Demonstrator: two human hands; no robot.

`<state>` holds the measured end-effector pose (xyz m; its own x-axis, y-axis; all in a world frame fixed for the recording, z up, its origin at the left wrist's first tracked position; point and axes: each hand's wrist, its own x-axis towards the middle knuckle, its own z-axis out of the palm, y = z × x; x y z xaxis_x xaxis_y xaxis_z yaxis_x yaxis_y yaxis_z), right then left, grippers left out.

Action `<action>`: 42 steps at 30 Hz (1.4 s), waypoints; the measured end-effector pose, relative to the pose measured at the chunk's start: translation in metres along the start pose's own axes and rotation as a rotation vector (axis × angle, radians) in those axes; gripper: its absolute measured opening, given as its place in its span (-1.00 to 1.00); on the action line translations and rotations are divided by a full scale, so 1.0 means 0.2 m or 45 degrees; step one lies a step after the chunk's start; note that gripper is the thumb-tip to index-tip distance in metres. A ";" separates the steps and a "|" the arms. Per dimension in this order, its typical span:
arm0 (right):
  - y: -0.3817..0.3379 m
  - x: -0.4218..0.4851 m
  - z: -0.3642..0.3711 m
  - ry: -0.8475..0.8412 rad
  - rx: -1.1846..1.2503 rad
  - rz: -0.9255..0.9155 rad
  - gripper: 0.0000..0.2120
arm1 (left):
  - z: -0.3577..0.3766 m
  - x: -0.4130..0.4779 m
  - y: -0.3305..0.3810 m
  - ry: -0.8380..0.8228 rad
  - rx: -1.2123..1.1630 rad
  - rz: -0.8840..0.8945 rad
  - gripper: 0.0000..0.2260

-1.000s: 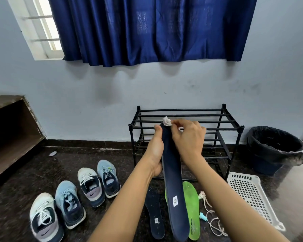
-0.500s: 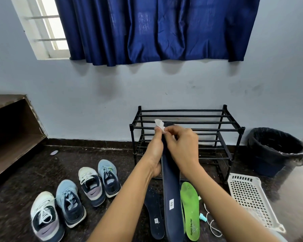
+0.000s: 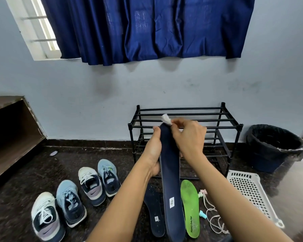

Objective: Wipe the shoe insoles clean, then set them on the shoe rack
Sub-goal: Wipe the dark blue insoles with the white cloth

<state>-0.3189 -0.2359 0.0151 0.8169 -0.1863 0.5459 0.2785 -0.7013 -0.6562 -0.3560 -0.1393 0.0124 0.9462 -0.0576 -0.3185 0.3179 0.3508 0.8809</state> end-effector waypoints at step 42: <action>-0.07 -0.04 0.00 -0.015 0.207 -0.004 -0.87 | -0.01 0.03 0.00 0.001 0.080 0.085 -0.42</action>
<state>-0.3295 -0.2255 0.0201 0.8215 -0.1755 0.5425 0.3583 -0.5811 -0.7307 -0.3511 -0.1380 0.0109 0.9653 -0.0356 -0.2586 0.2574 0.2943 0.9204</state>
